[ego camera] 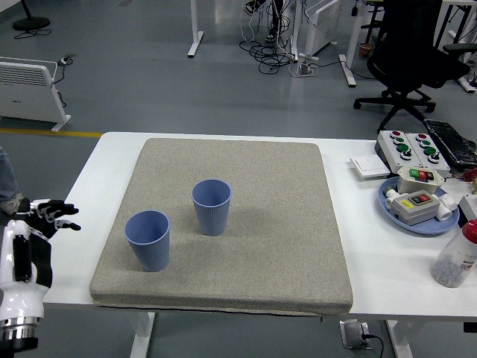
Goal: Push cup pick cup insert cup
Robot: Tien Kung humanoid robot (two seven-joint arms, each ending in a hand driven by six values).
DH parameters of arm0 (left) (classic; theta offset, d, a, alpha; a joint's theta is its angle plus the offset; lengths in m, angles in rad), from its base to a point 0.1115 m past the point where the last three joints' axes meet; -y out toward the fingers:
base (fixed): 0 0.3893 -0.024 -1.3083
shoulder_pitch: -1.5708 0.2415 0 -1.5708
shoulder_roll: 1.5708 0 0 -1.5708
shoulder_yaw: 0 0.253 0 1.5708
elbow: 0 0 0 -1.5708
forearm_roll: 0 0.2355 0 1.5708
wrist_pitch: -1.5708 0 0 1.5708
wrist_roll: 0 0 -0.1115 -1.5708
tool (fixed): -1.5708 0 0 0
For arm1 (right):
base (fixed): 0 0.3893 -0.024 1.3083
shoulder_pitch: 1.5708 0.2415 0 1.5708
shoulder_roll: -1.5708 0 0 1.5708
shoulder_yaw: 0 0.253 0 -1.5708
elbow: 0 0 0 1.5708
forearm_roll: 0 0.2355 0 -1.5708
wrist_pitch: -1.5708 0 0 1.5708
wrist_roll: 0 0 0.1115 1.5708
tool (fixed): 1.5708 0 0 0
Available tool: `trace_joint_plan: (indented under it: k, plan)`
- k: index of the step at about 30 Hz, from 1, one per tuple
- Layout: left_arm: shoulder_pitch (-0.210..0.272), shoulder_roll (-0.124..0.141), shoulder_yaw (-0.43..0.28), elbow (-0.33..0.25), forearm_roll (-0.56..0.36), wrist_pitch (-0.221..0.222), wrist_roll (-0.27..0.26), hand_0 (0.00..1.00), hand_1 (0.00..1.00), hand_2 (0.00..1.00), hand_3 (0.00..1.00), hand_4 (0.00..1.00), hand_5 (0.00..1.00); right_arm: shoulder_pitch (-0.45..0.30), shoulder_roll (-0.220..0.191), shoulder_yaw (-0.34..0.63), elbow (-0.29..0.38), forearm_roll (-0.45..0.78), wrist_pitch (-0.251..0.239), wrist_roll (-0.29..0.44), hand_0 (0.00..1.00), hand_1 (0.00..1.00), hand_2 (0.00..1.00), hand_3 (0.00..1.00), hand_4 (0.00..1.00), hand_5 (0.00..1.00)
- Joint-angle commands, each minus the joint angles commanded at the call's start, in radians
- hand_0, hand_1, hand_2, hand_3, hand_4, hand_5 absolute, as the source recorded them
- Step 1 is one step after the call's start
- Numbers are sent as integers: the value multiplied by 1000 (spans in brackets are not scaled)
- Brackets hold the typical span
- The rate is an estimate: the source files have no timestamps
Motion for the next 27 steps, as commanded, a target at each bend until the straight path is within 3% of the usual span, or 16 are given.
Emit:
trace_joint_plan:
  k: [4, 13, 22, 23, 27]
  plan:
    - [12, 10, 45, 23, 40, 33, 0, 334, 464, 443, 407, 497, 998, 0, 0, 2, 0, -2, 0, -1, 706, 612, 694, 624, 203, 570]
    - [4, 38, 163, 89, 127, 32, 0, 361, 466, 447, 410, 489, 998, -2, 1, 2, 0, -2, 1, -1, 706, 613, 694, 624, 202, 572]
    - [-48, 22, 223, 178, 201, -35, 0, 399, 474, 455, 419, 487, 998, -9, 2, 3, 1, -3, 2, -1, 706, 612, 694, 624, 201, 573]
    - [-56, 18, 227, 193, 210, -50, 0, 452, 502, 488, 438, 491, 998, -10, 2, 3, 1, -4, 2, -1, 706, 613, 694, 623, 201, 572]
    - [-72, 12, 232, 215, 227, -87, 30, 452, 502, 488, 438, 491, 998, -12, 2, 5, 1, -8, 2, -2, 706, 613, 694, 623, 201, 572]
